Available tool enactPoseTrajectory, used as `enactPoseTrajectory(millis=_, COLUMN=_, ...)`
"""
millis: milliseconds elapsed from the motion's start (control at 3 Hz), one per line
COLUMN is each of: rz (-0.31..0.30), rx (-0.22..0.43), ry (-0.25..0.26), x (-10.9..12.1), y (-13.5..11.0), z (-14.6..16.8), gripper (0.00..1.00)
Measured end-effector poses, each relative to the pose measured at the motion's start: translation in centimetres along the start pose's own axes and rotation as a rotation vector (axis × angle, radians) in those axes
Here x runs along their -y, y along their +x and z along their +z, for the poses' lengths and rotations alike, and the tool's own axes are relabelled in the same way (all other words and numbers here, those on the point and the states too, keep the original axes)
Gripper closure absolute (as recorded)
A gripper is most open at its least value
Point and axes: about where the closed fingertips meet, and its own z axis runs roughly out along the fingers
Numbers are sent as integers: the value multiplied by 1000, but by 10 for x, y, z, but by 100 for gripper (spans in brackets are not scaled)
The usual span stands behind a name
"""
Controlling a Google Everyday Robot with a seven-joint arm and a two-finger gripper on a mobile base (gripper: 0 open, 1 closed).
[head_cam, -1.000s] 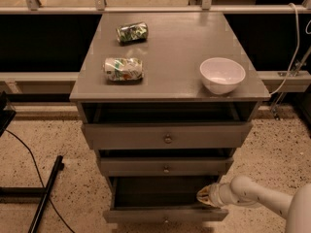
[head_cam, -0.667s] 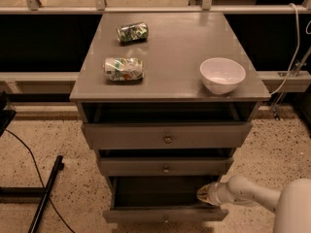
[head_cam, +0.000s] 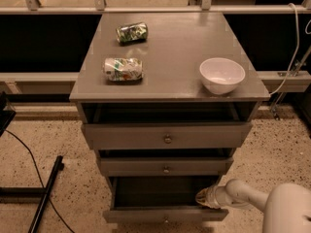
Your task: Open bottom drawer
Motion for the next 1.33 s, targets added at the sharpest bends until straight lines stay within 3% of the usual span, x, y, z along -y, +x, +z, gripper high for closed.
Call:
enactPoseTrajectory(millis=333, rz=46, rx=76, ry=-31, x=-4, y=7, z=18, gripper=100)
enactPoseTrajectory(millis=667, rz=61, rx=158, ry=-134, x=-20, y=-1, z=14, gripper=100)
enactPoseTrajectory(millis=1333, rz=3, rx=266, ry=-430, x=-84, y=-33, z=-27, gripper=100)
